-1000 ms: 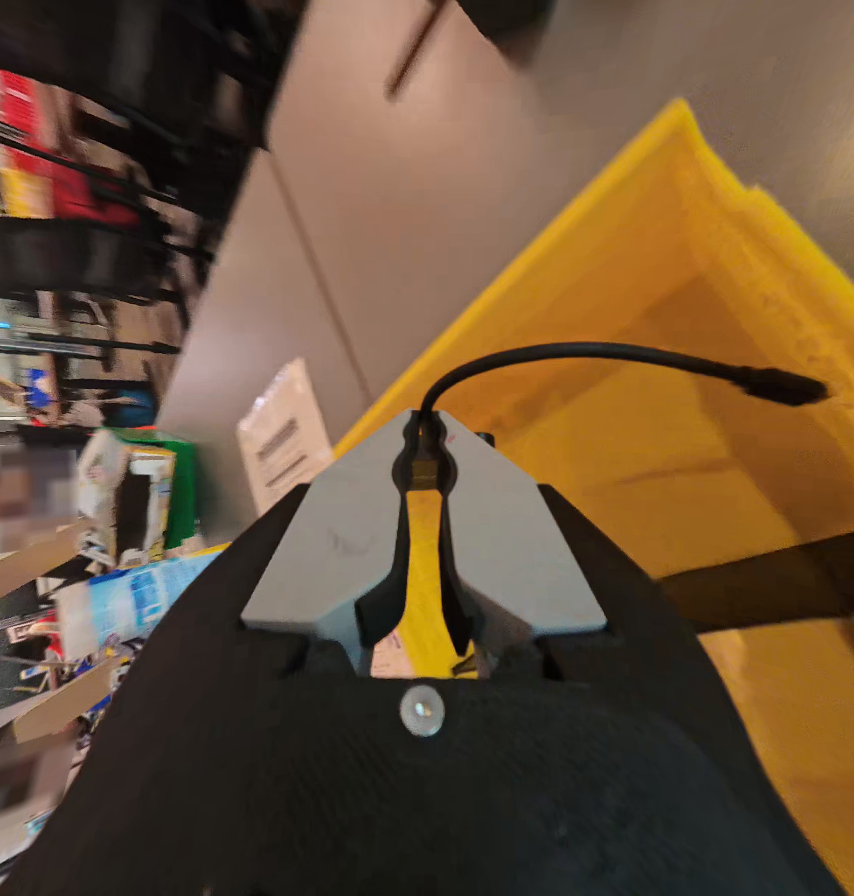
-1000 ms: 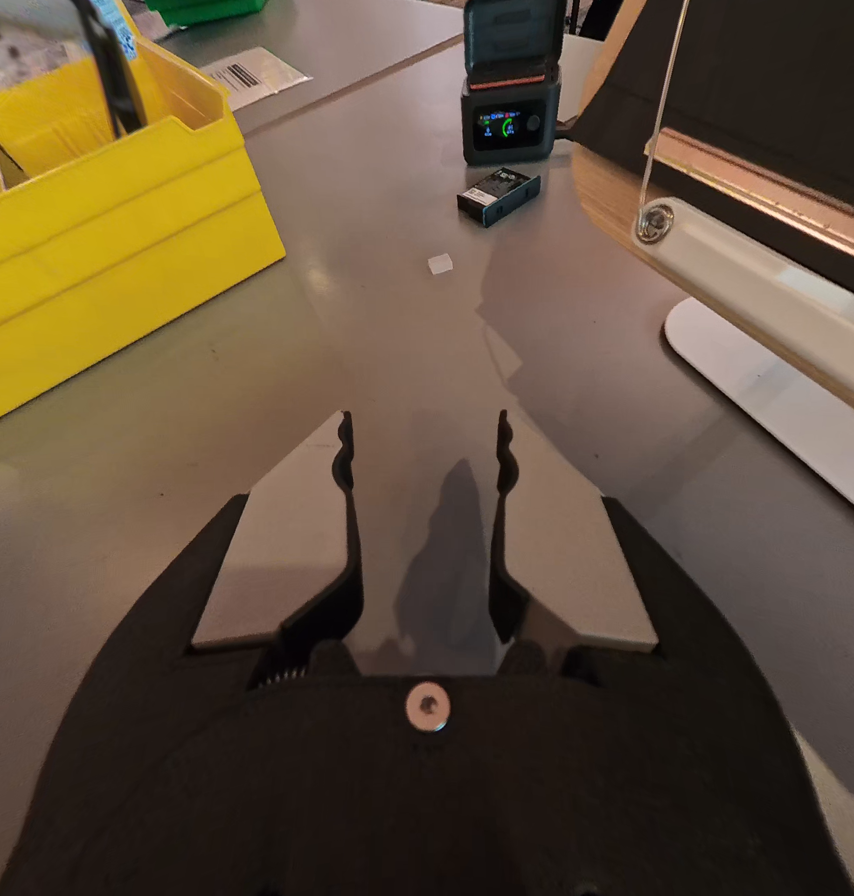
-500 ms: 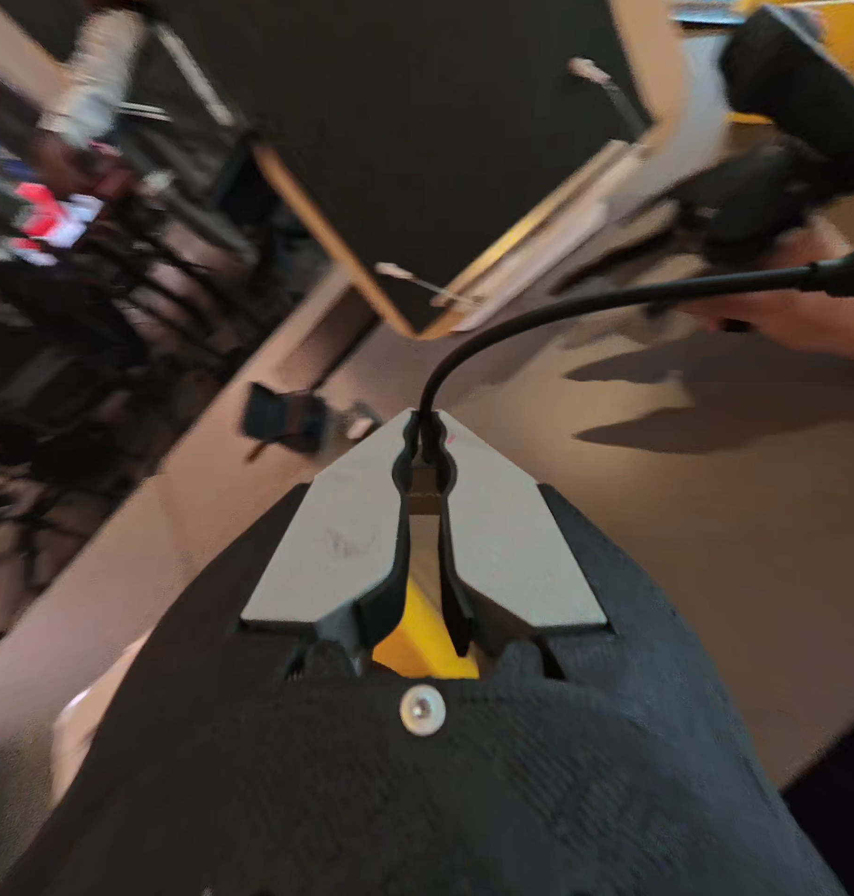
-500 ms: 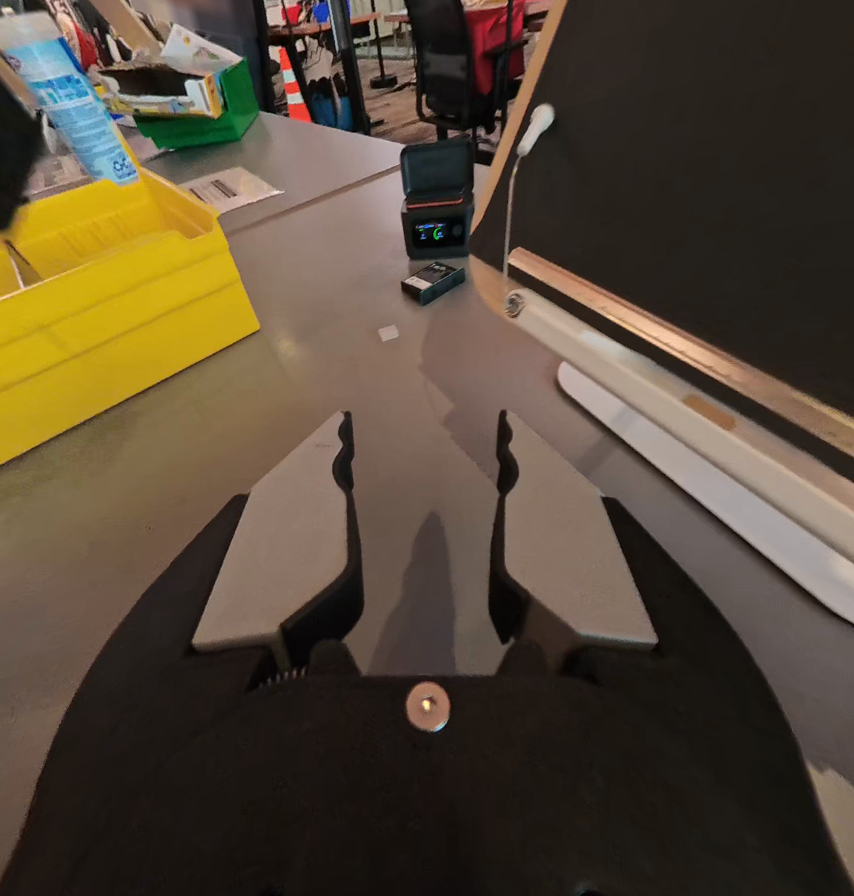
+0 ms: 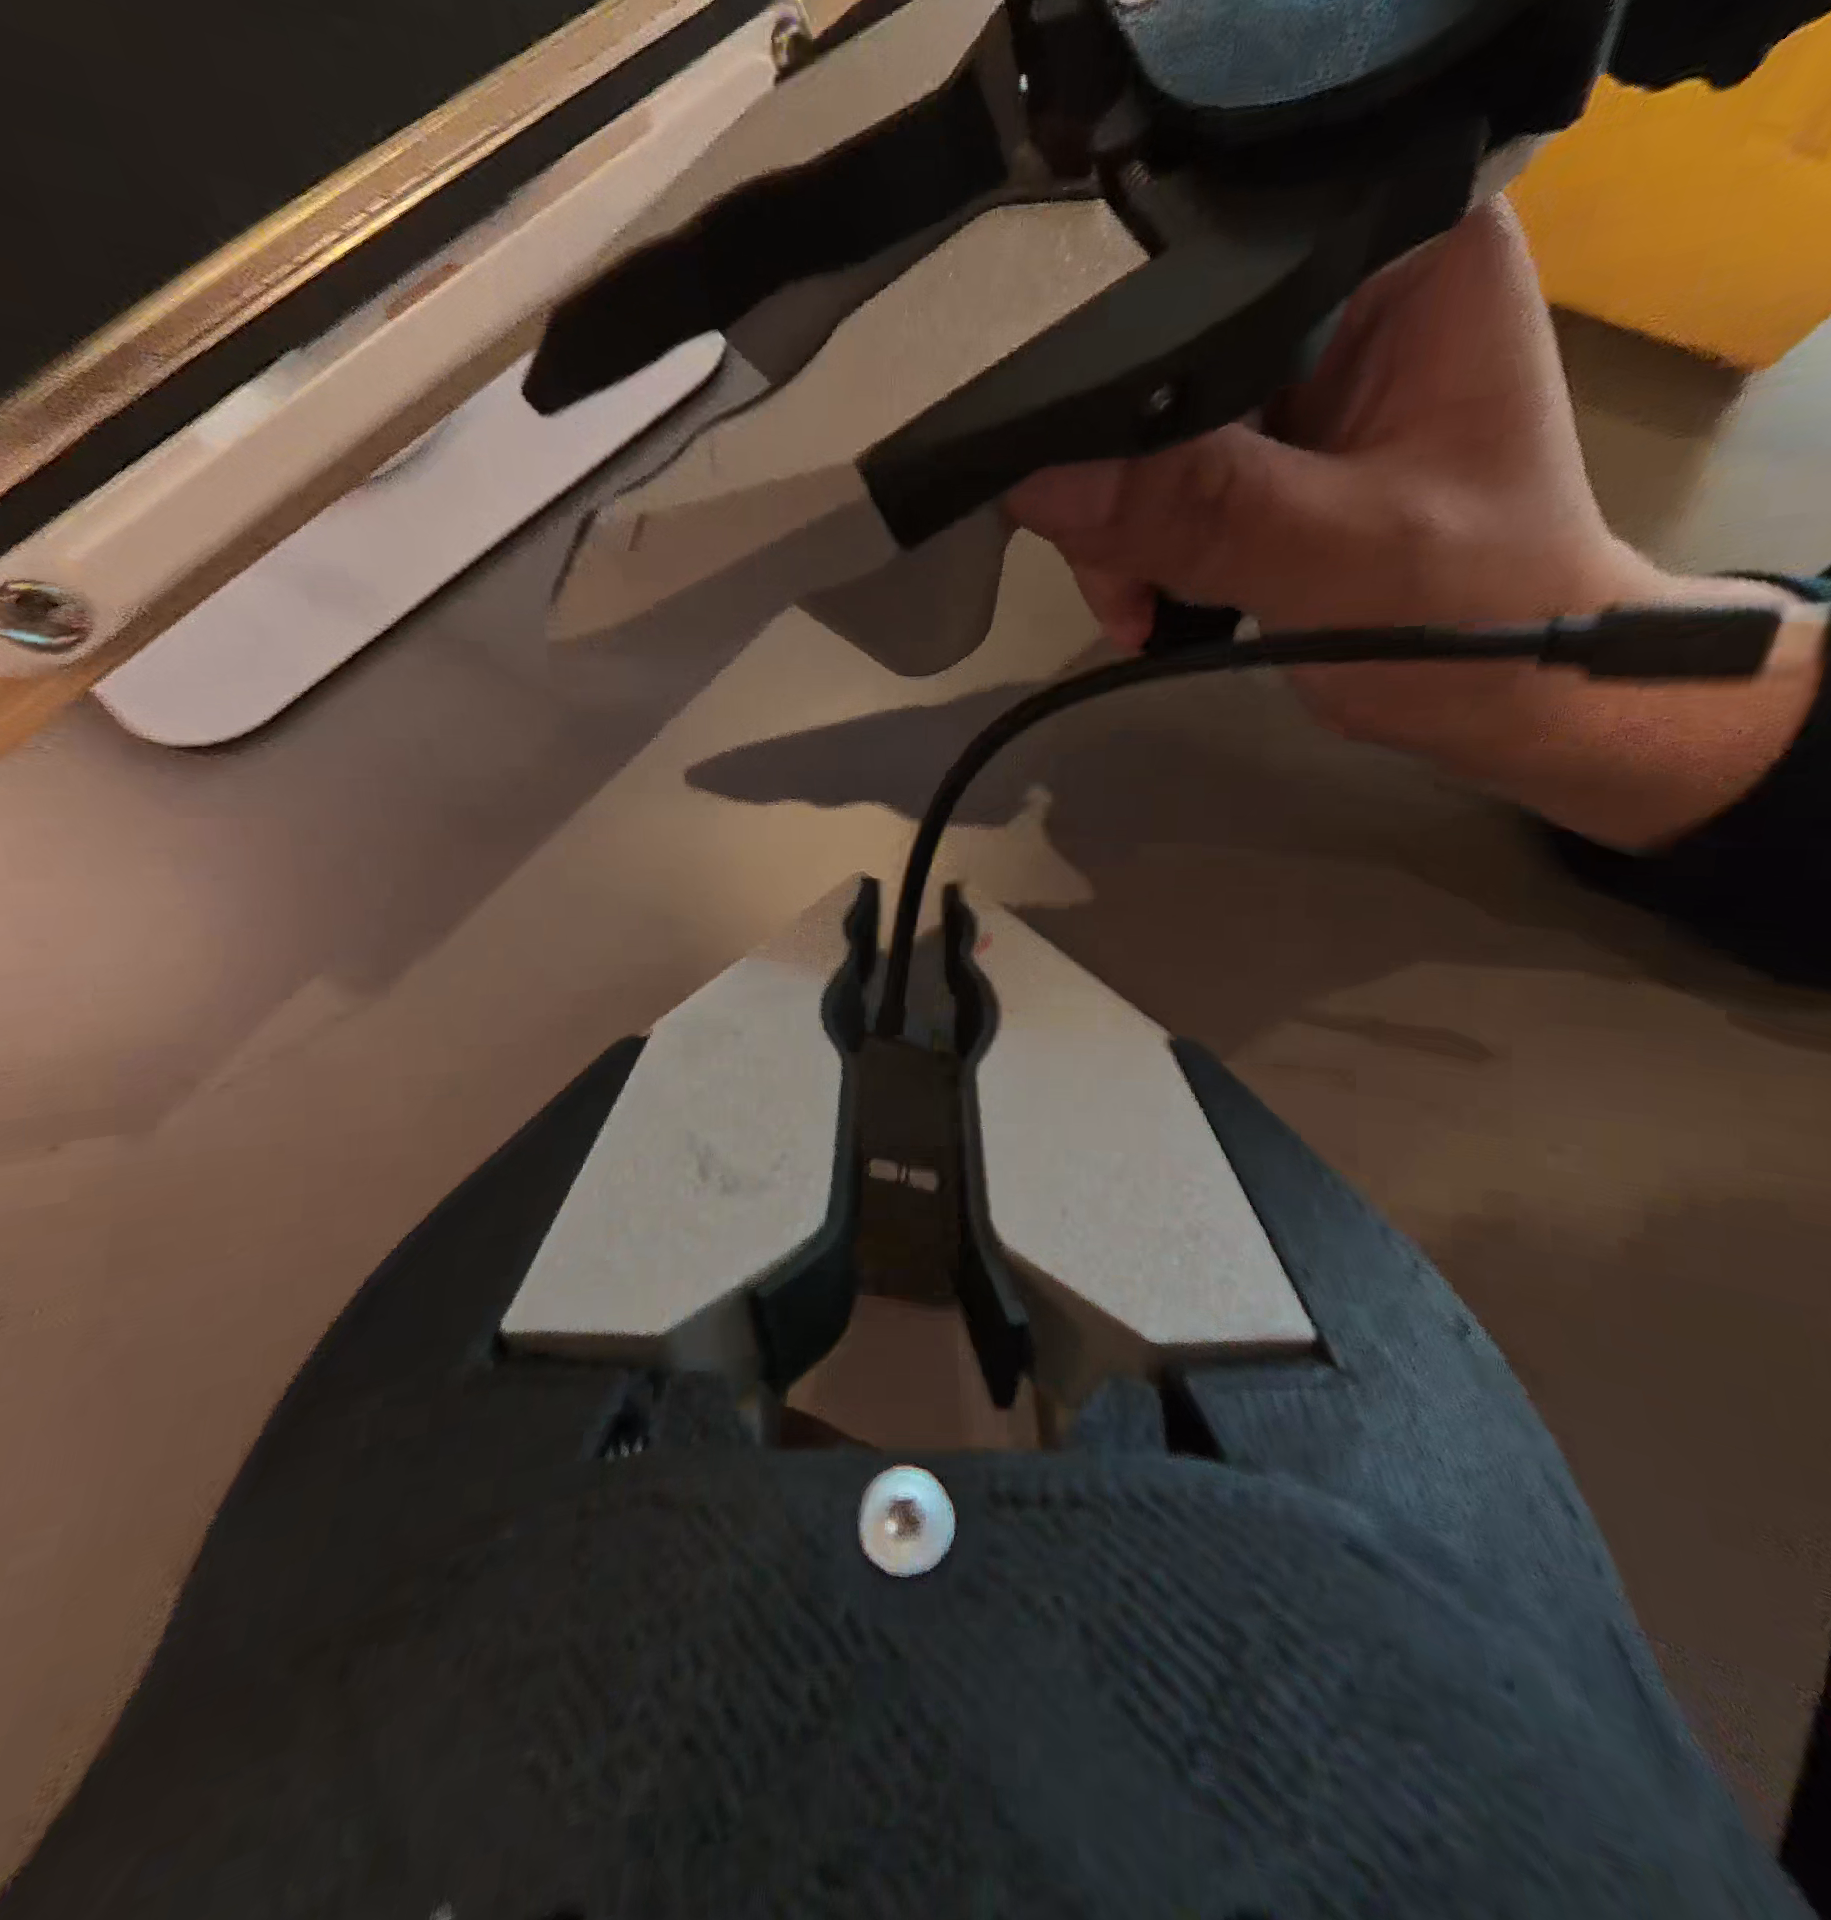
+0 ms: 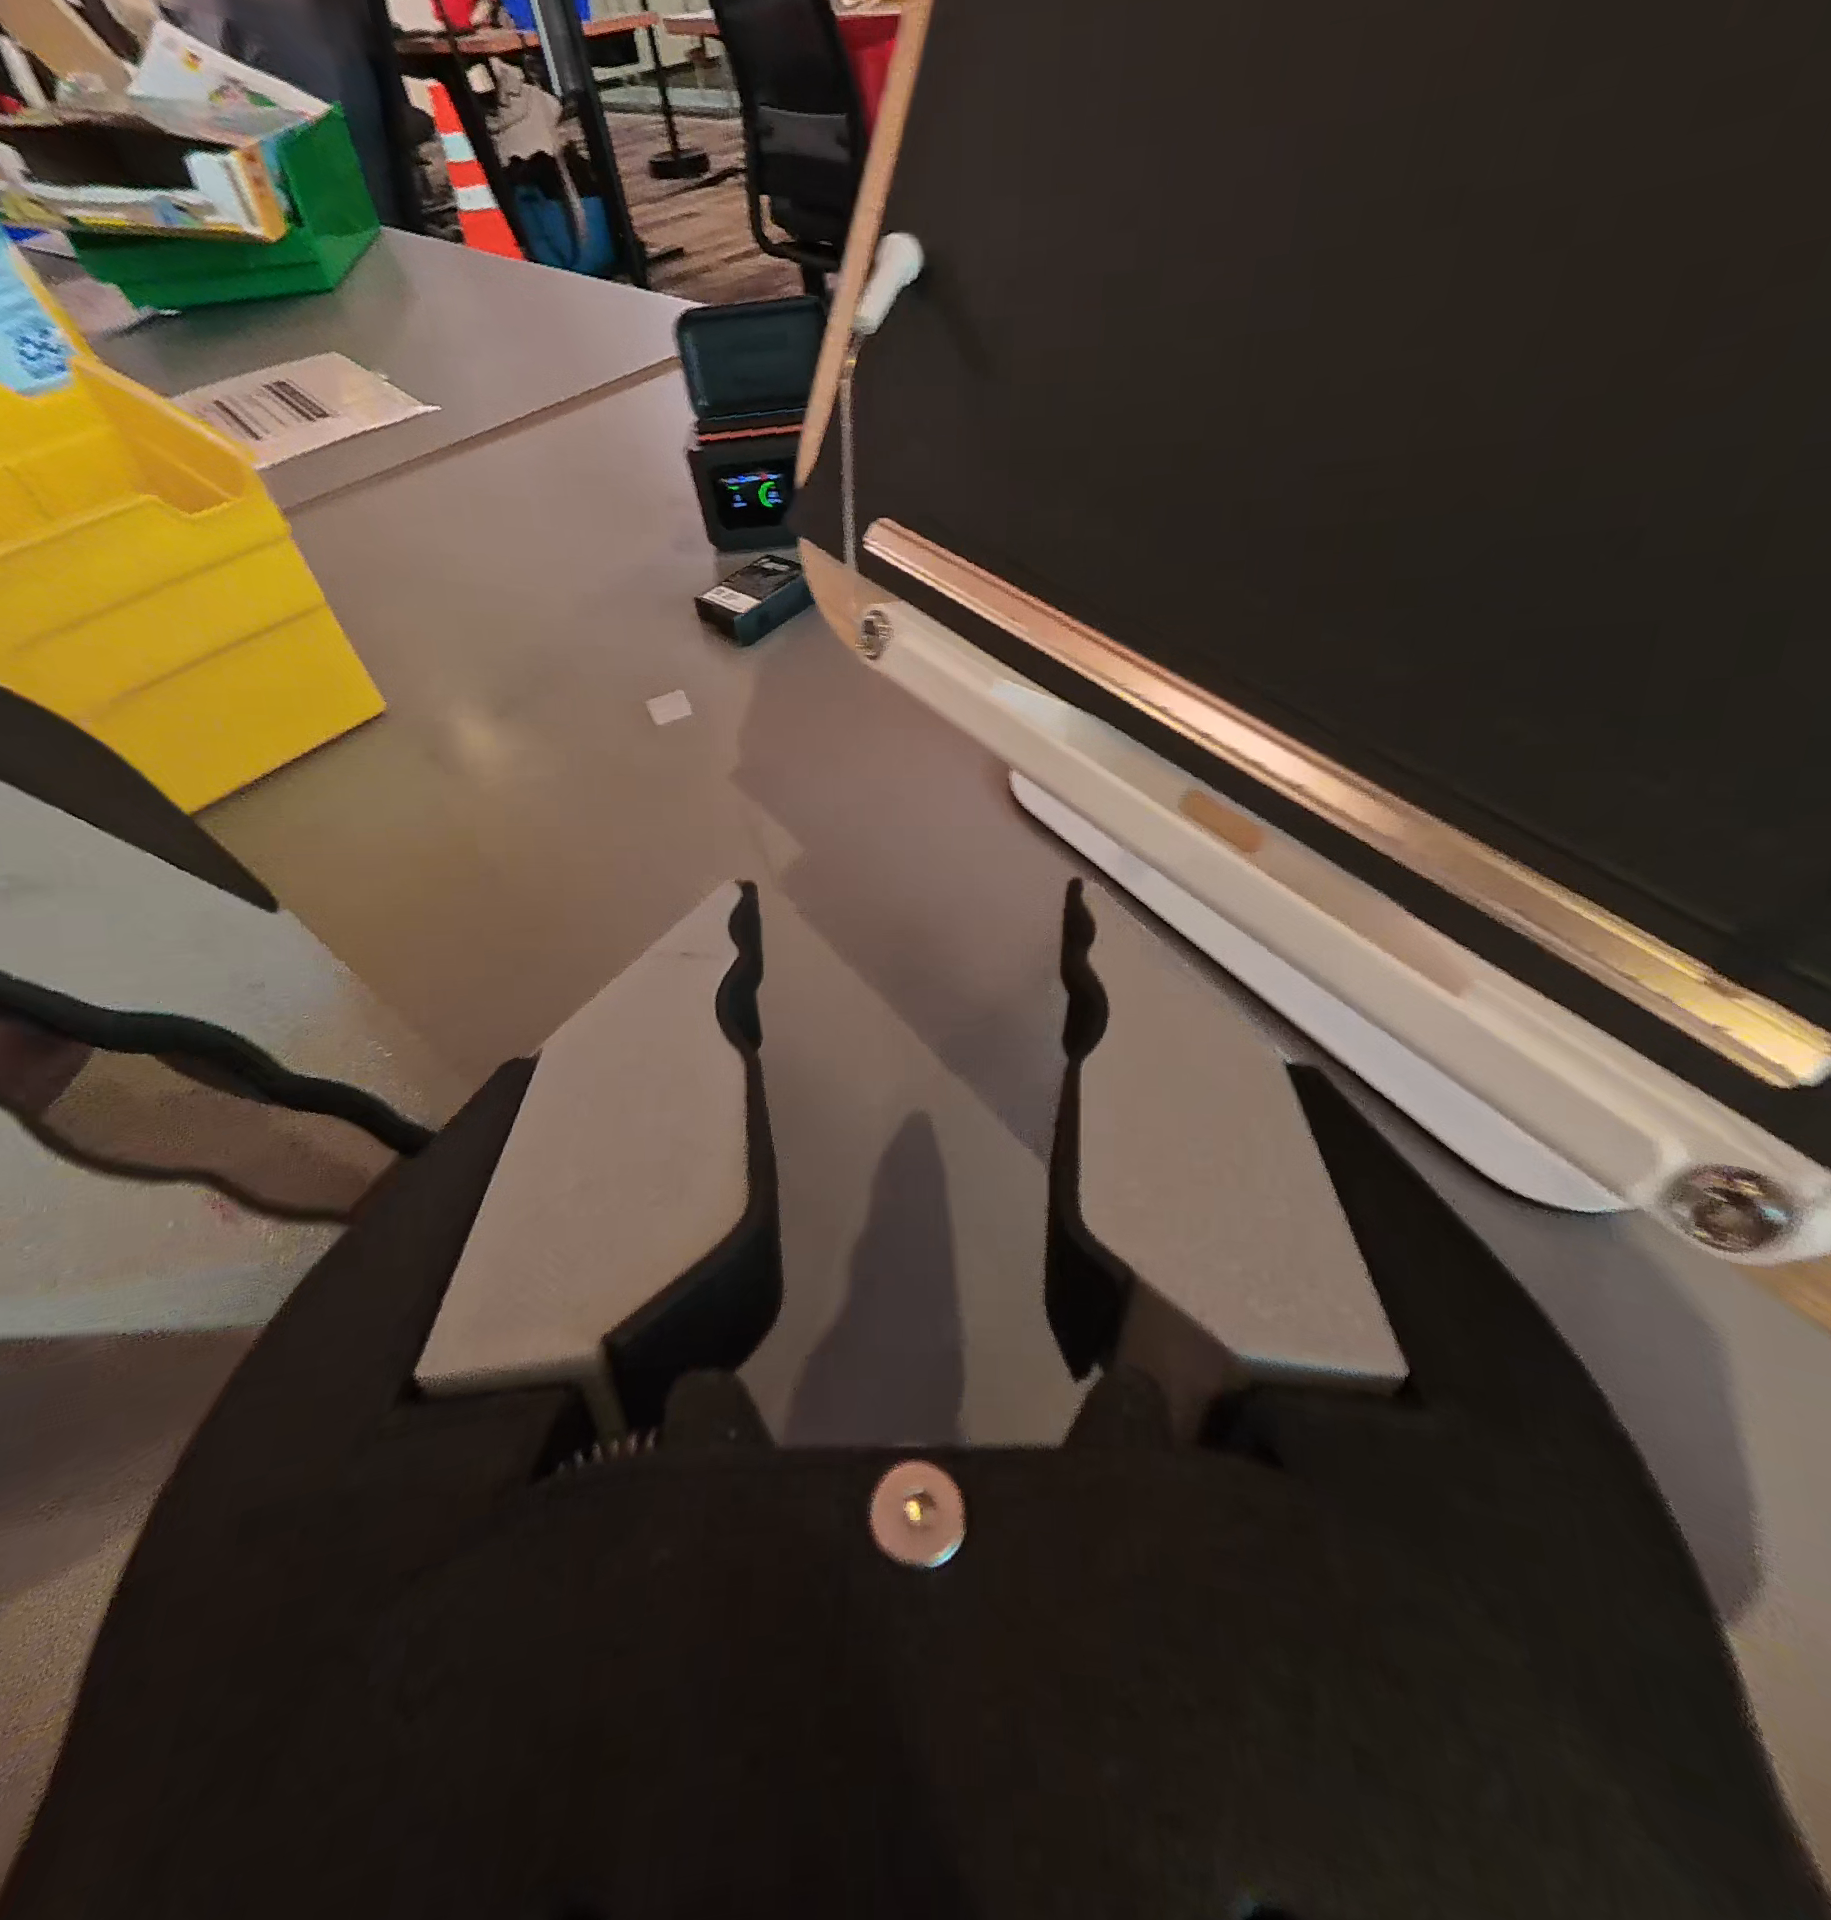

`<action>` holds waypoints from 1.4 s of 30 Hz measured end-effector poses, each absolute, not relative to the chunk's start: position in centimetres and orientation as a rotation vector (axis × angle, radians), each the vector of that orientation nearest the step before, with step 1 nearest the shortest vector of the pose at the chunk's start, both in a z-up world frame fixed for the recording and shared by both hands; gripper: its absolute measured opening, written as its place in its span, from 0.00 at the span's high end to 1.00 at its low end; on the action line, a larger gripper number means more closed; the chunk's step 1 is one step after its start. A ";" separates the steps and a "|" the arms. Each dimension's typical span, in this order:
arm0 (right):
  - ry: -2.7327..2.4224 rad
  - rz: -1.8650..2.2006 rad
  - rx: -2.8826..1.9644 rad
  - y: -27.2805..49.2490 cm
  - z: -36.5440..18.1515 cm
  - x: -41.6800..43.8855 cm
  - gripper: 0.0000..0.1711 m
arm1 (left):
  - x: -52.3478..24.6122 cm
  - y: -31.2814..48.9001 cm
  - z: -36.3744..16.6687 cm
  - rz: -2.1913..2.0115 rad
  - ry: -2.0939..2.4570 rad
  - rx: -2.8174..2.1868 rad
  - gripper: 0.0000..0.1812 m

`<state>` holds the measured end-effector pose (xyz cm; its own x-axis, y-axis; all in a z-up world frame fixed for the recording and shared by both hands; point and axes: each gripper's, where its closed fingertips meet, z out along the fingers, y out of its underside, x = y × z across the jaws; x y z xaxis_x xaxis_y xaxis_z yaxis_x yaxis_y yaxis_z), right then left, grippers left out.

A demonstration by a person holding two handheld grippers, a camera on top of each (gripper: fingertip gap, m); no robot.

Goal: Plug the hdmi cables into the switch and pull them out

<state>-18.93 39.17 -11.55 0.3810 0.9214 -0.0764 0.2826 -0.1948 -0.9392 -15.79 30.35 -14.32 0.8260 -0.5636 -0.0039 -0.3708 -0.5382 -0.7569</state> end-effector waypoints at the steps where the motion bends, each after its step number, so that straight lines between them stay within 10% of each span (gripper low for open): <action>1: -1.061 0.832 -1.703 39.7 -11.5 -18.5 0.67 | -15.3 30.7 -14.5 -0.358 0.666 -2.181 0.90; 35: -1.119 0.452 -1.773 40.0 -14.3 -19.3 0.60 | -24.4 35.1 -14.5 -0.039 0.353 -1.900 0.88; 42: -1.494 0.691 -1.639 34.8 -12.6 -19.3 0.79 | -24.1 34.3 -16.6 -0.086 0.448 -2.025 0.95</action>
